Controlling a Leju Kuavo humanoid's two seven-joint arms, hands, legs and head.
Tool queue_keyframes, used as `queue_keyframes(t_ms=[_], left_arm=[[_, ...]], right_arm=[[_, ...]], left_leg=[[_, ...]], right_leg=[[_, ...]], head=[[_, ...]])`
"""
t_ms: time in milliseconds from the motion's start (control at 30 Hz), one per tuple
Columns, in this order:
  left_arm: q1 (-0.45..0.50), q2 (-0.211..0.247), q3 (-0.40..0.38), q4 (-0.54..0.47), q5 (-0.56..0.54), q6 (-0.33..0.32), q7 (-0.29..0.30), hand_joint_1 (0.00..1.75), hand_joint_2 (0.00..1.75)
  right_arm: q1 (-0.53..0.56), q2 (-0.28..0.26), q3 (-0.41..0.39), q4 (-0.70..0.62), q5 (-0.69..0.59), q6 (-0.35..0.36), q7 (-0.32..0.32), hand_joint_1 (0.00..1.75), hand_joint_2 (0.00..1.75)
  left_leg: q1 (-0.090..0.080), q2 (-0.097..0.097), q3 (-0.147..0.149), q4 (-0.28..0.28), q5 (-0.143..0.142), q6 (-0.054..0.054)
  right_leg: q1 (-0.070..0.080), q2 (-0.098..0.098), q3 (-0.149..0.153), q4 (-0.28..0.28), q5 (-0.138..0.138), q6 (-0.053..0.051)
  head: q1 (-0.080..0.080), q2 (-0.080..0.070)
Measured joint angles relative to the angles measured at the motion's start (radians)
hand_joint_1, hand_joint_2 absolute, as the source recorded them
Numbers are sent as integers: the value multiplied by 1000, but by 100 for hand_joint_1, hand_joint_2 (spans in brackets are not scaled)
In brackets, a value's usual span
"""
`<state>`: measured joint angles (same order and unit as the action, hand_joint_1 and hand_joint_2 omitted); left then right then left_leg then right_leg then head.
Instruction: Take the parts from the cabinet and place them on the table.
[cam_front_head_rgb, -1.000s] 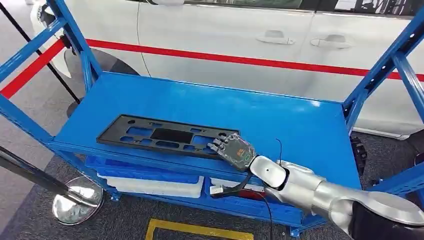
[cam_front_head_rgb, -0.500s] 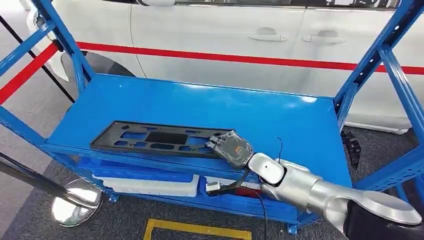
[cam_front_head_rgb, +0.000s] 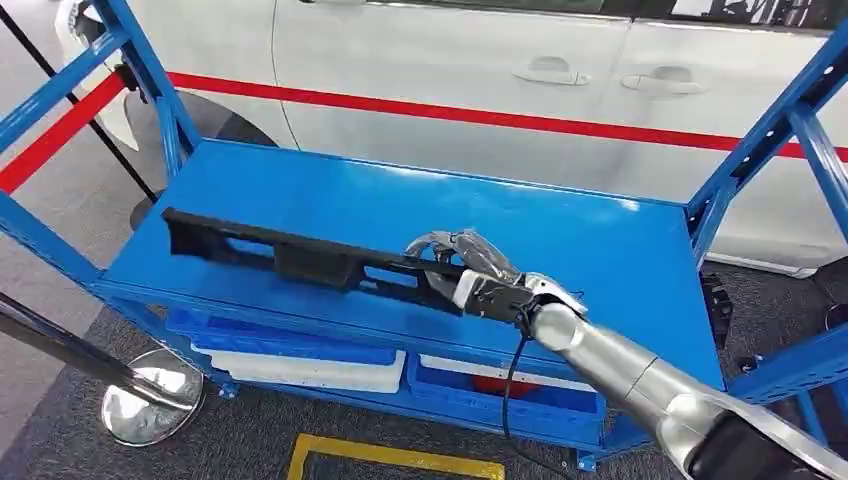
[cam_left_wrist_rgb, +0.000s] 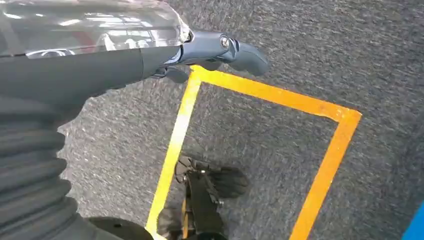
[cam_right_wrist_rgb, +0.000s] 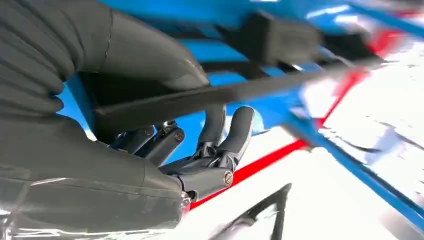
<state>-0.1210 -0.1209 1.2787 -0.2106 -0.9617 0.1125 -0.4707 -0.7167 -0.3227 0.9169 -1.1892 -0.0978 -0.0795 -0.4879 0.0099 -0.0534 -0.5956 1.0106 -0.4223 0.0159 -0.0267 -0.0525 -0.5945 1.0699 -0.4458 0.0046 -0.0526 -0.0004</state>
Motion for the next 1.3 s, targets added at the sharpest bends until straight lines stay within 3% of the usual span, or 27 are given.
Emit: queue_keyframes(t_ms=[33,67,133,200,233,300,333,367,400,433,500,533,567,633,700,767,833,867,900,933,1000,1033,1067,1167,1200,1267,1300], left_arm=[[2,-1,4,0,3,-2,2,0,175],[4,-1,11,0,7,-3,3,0,175],[10,-1,18,0,10,-5,6,0,175],[10,0,19,0,11,-5,7,0,175],[8,0,21,0,11,-5,7,0,175],[5,-1,24,0,13,-8,7,0,175],[5,-2,26,0,18,-13,7,0,175],[6,-2,26,0,18,-15,7,0,175],[8,-1,27,0,20,-18,7,0,175],[8,-1,31,0,20,-22,7,0,175],[8,1,37,0,21,-25,8,0,175],[9,1,42,0,23,-24,13,0,175],[10,1,43,0,27,-22,16,0,175],[17,1,45,0,31,-19,19,0,175],[16,0,45,0,31,-19,19,0,175],[12,0,47,0,32,-19,18,0,175],[12,0,49,0,32,-19,15,0,175],[13,0,50,0,34,-19,14,0,175],[14,0,50,0,34,-19,13,0,175],[14,0,50,0,34,-22,11,0,175],[14,-1,50,0,33,-28,9,0,175],[14,-2,50,0,31,-30,7,0,175],[14,-2,50,0,30,-30,6,0,175],[18,-2,50,0,30,-29,5,0,175],[17,-2,50,0,30,-29,5,0,175],[16,-2,50,0,30,-29,2,0,175],[17,-2,50,0,30,-30,-1,0,175]], right_arm=[[12,3,-30,-26,-43,38,3,171,175],[21,7,-53,-51,-73,74,7,171,175],[51,7,-93,-97,-105,101,9,171,175],[65,7,-118,-124,-112,109,11,171,175],[66,1,-127,-135,-115,110,12,171,175],[77,-16,-140,-149,-141,137,12,171,175],[88,-27,-146,-157,-176,165,11,171,175],[101,-38,-152,-168,-210,193,15,171,175],[118,-49,-159,-182,-243,218,20,171,175],[133,-67,-168,-212,-287,254,30,171,175],[153,-90,-180,-262,-341,299,40,171,175],[169,-99,-189,-294,-377,321,45,171,175],[188,-105,-194,-324,-400,335,51,171,175],[224,-105,-206,-388,-425,348,58,171,175],[250,-100,-220,-440,-431,351,66,171,175],[270,-96,-237,-476,-445,359,68,171,175],[297,-96,-249,-511,-464,366,66,171,175],[310,-96,-253,-524,-468,366,66,171,175],[319,-96,-258,-536,-476,370,66,171,175],[324,-96,-262,-548,-483,375,67,171,175],[332,-96,-270,-582,-503,383,70,171,175],[335,-96,-277,-603,-513,387,70,171,175],[337,-94,-281,-622,-521,394,71,171,175],[362,-93,-288,-689,-538,409,73,171,175],[369,-93,-289,-703,-538,411,73,171,175],[373,-97,-291,-729,-529,411,71,171,175],[377,-98,-291,-739,-522,408,69,171,175]], left_leg=[[-9,4,-5,4,-3,-6],[-8,7,-11,6,-3,-10],[-8,21,-14,3,-1,-19],[-4,30,-14,16,-19,-32],[-5,32,-29,53,-49,-38],[-4,33,-101,210,-133,-49],[-4,33,-136,284,-161,-53],[-4,33,-153,319,-166,-54],[-4,33,-147,304,-145,-54],[-4,33,-118,244,-106,-54],[-2,22,-30,65,-20,-48],[-1,-9,-7,10,-18,-41],[-3,-4,-4,8,-15,-30],[-8,5,-4,9,-17,-19],[3,14,3,-7,-7,-1],[1,18,5,-11,-5,9],[-1,22,5,-11,-6,11],[-1,23,5,-10,-7,11],[-1,26,6,-9,-9,11],[-1,28,7,-7,-10,10],[-1,32,9,2,-18,5],[-2,34,9,6,-21,1],[-10,39,4,13,-25,-5],[-10,53,7,6,-23,-20],[-10,55,8,9,-29,-27],[-7,51,-18,76,-81,-41],[-7,51,-52,152,-123,-46]], right_leg=[[16,-32,10,-8,-14,-2],[16,-20,16,-35,-26,-9],[18,-2,11,-38,-29,-10],[8,0,17,-53,-20,-23],[7,2,18,-55,-19,-28],[8,3,18,-55,-19,-33],[9,3,18,-55,-19,-34],[10,4,18,-55,-19,-34],[10,6,19,-54,-19,-33],[10,7,19,-53,-20,-32],[9,11,22,-50,-24,-27],[13,14,20,-46,-27,-20],[15,23,20,-45,-27,-14],[13,26,19,-50,-25,-5],[10,34,15,-48,-32,5],[9,37,-22,43,-93,6],[4,40,-95,210,-161,9],[3,40,-119,259,-169,10],[2,40,-119,255,-151,11],[2,40,-101,213,-118,10],[3,29,-15,34,-25,3],[6,9,10,-20,-27,-1],[16,4,17,-38,-32,-2],[16,25,12,-36,-33,-11],[10,28,14,-44,-29,-19],[7,29,17,-48,-27,-30],[8,30,17,-47,-27,-32]], head=[[0,0],[0,0],[0,0],[0,0],[0,0],[0,0],[0,0],[0,0],[0,0],[0,0],[0,0],[0,0],[0,0],[0,0],[0,0],[0,0],[0,0],[0,0],[0,0],[0,0],[0,0],[0,0],[0,0],[0,0],[0,0],[0,0],[0,0]])
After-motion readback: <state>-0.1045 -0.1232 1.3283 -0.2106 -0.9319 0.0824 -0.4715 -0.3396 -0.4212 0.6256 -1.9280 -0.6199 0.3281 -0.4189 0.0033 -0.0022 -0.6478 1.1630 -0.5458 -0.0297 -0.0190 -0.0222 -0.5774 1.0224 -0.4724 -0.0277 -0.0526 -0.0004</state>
